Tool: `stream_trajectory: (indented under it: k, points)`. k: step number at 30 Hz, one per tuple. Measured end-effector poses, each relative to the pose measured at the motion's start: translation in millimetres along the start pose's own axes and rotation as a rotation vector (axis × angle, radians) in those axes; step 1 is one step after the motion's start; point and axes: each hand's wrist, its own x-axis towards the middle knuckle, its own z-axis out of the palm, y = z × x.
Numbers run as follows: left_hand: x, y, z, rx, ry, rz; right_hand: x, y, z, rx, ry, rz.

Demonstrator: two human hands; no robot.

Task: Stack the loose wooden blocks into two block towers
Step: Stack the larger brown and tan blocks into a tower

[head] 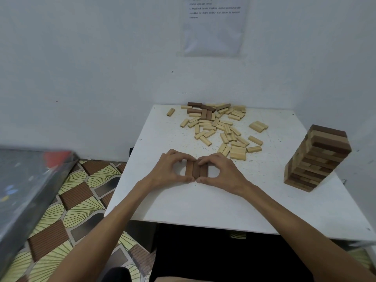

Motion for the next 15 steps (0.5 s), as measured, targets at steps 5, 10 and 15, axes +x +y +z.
stream_trajectory:
  k: [5,10,15]
  points:
    - [-0.8,1.4,0.8,-0.021,0.023,0.077,-0.1,-3.6,-0.9,0.018,0.012,-0.054]
    - [0.9,12.0,-5.3,-0.049,0.034,0.102,-0.5,-16.2,-11.9,0.036,0.009,-0.046]
    - [16.0,38.7,-29.6,-0.101,0.005,0.178,3.4,-45.7,-49.7,-0.011,0.004,-0.099]
